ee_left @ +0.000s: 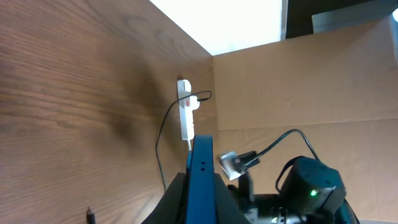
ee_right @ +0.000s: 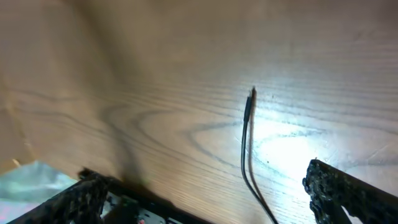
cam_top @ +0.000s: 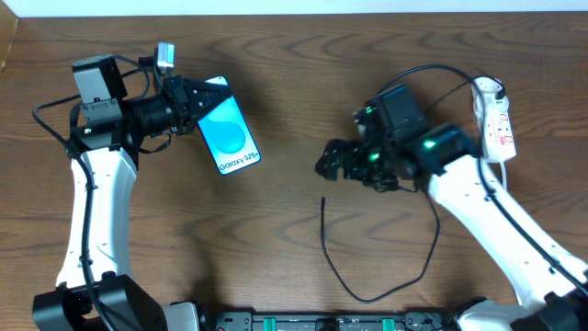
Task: Plug charger to phone and switch on socket
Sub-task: 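Move the right gripper down to the black cable's plug end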
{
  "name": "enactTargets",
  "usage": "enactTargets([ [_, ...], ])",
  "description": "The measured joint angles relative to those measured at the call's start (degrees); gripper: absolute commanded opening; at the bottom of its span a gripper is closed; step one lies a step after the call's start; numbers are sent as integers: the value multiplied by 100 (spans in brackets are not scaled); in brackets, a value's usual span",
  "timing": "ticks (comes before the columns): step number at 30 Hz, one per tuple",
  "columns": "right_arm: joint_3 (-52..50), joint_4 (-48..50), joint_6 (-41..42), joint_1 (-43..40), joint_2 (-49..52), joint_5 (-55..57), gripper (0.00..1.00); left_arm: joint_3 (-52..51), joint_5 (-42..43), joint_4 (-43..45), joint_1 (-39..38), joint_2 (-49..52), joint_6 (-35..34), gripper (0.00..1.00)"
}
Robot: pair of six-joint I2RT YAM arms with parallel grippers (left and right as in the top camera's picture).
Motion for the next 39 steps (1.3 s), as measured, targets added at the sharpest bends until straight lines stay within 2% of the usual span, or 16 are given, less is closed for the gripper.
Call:
enactTargets([
  [4, 0, -39, 17, 278, 203, 11, 99, 0, 0, -35, 0, 0, 68, 7],
  [6, 0, 11, 20, 361, 208, 11, 89, 0, 2, -39, 0, 0, 109, 7],
  [7, 0, 63, 22, 387, 208, 26, 77, 0, 2, -42, 0, 0, 120, 7],
  [8, 0, 107, 39, 413, 208, 63, 74, 0, 0, -50, 0, 0, 122, 7],
  [9, 0, 140, 81, 439, 210, 127, 77, 0, 0, -59, 0, 0, 125, 7],
  [10, 0, 153, 101, 472, 212, 225, 86, 0, 0, -72, 0, 0, 125, 8],
  [16, 0, 155, 420, 807, 675, 713, 98, 0, 2, -140, 0, 0, 125, 7],
  [24, -15, 42, 671, 925, 1932, 299, 96, 0, 0, -155, 0, 0, 125, 7],
  [29, -17, -7, 730, 824, 2055, 90, 95, 0, 0, -155, 0, 0, 125, 8],
  [34, -20, -17, 909, 811, 2055, 350, 99, 0, 0, -175, 0, 0, 125, 7],
  [39, -20, 61, 1139, 835, 2065, 643, 94, 0, 0, -203, 0, 0, 125, 8],
])
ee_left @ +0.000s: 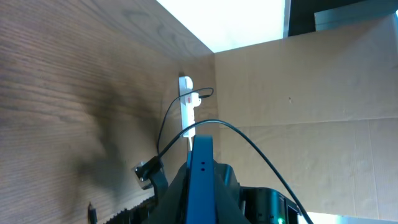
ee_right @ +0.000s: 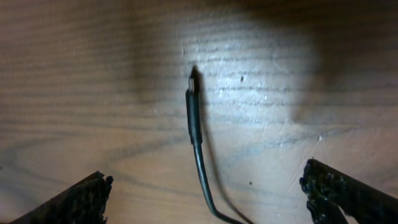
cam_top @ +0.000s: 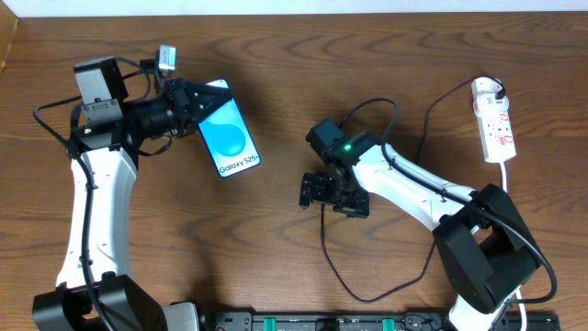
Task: Plug charger to phone and switch on socket
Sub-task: 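Move the right gripper down to the black cable's plug end, then close the right gripper on the cable plug and lift it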
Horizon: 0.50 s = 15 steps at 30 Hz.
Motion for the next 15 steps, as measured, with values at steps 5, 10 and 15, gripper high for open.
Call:
enactTargets([
  [5, 0, 61, 81, 2, 55, 284, 95, 0, 2, -11, 0, 0, 0, 7],
  [10, 0, 98, 120, 46, 59, 492, 89, 0, 0, -11, 0, 0, 0, 8],
  [15, 0, 247, 149, 120, 284, 614, 83, 0, 0, -11, 0, 0, 0, 7],
])
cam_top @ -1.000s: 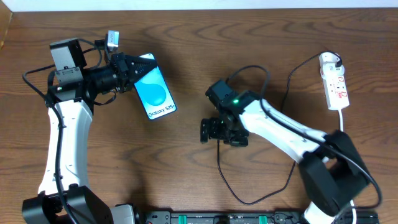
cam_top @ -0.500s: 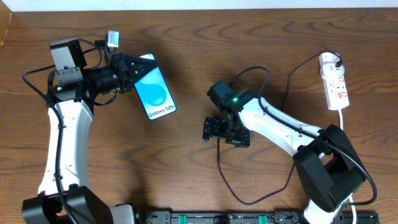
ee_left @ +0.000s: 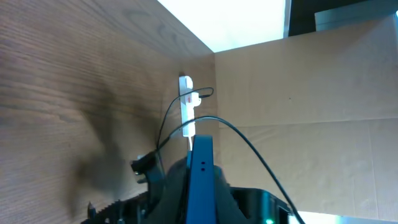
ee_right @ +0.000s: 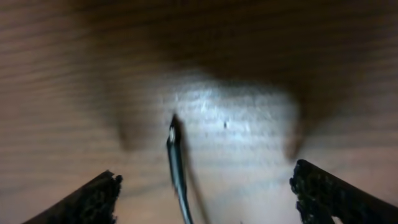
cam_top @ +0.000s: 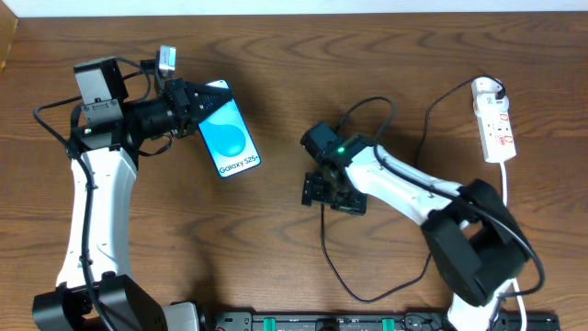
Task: Plug charger to phone and switch on socket
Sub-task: 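Close the right gripper on the cable plug and lift it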
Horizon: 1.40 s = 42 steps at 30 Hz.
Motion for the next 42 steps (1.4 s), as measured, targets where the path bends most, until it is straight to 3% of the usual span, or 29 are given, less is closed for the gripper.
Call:
enactTargets([
  [4, 26, 52, 33, 4, 144, -28, 79, 0, 0, 35, 0, 0, 0, 7],
  [10, 31, 46, 61, -2, 162, -114, 61, 0, 0, 57, 0, 0, 0, 8],
  [14, 33, 4, 76, 0, 177, -186, 59, 0, 0, 59, 0, 0, 0, 7],
  [17, 33, -7, 83, 20, 181, -229, 49, 0, 0, 59, 0, 0, 0, 7],
  [21, 33, -2, 81, 103, 208, -295, 29, 0, 0, 59, 0, 0, 0, 7],
  [27, 33, 26, 85, 105, 229, -374, 14, 0, 0, 59, 0, 0, 0, 7],
  [35, 33, 66, 76, 105, 240, -398, 12, 0, 0, 59, 0, 0, 0, 8],
  [40, 33, 149, 66, 105, 240, -396, 1, 0, 2, 59, 0, 0, 0, 8],
  [42, 33, 223, 72, 105, 245, -396, 1, 0, 0, 59, 0, 0, 0, 8],
])
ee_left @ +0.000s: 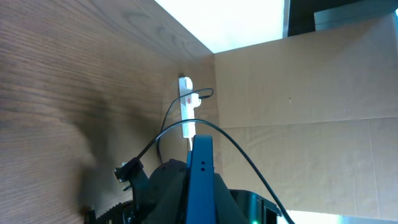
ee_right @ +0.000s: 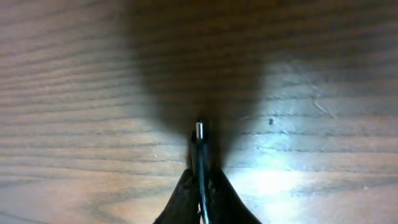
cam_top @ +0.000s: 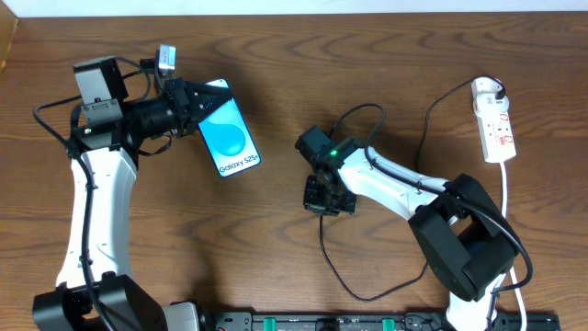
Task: Plug charger to phone and switch on socket
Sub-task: 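Close the right gripper on the cable plug and lift it, then carry the plug with the right gripper toward the phone's bottom port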
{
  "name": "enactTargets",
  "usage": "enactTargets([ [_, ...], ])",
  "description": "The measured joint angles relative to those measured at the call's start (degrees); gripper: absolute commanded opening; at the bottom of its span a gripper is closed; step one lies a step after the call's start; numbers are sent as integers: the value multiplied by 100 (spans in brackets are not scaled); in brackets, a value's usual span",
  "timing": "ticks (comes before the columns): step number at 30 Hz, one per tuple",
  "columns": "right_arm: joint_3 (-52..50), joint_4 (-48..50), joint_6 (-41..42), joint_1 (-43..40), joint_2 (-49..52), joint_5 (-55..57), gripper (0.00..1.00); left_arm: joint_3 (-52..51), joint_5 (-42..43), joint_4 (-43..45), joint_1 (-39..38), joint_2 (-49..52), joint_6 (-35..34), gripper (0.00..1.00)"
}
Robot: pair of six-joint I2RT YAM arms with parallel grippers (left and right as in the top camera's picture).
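My left gripper is shut on the blue phone, held off the table at the upper left; the left wrist view shows the phone edge-on between the jaws. The black charger cable lies on the wooden table. Its plug tip sticks out from my right gripper, which is shut on the cable just behind the tip, down at the table near the middle. The white socket strip lies at the far right, with the cable's other end plugged in.
A cardboard wall stands beyond the table's far edge in the left wrist view. The cable loops toward the table's front edge. A black rail runs along the front.
My right gripper stood open over the cable tip on the table. Now it is shut on the cable just behind the tip. The left arm and phone have not moved.
My left gripper held the phone up throughout. My right gripper was open, right of the cable tip and above the table. Then it stood open straddling the tip, low over the wood. Now it is shut on the cable end.
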Motion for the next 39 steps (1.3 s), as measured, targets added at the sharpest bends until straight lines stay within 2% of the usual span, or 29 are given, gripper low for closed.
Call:
enactTargets([
  [6, 0, 286, -127, -190, 11, -48, 1, 0, 0, 7, 0, 0, 0, 7],
  [11, 0, 306, -584, -896, 52, -494, 1, 0, 2, 181, 0, 0, 0, 8],
  [15, -2, 511, -1491, -1759, 125, -1681, 1, 0, 2, 407, 0, 0, -2, 7],
  [22, -7, 1515, -3550, -2791, 133, -4734, 1, -13, 7, 1244, 0, 0, -332, 7],
  [28, -4, 2415, -4035, -2850, 133, -6642, 1, -28, 31, 2774, 0, 7, -1370, 8],
  [35, -7, 2780, -4022, -2409, 133, -7254, 1, -28, 236, 3866, 0, 11, -2763, 7],
  [39, -15, 3716, -3668, -2041, 133, -7377, 1, -28, 389, 3980, 0, 11, -3480, 7],
])
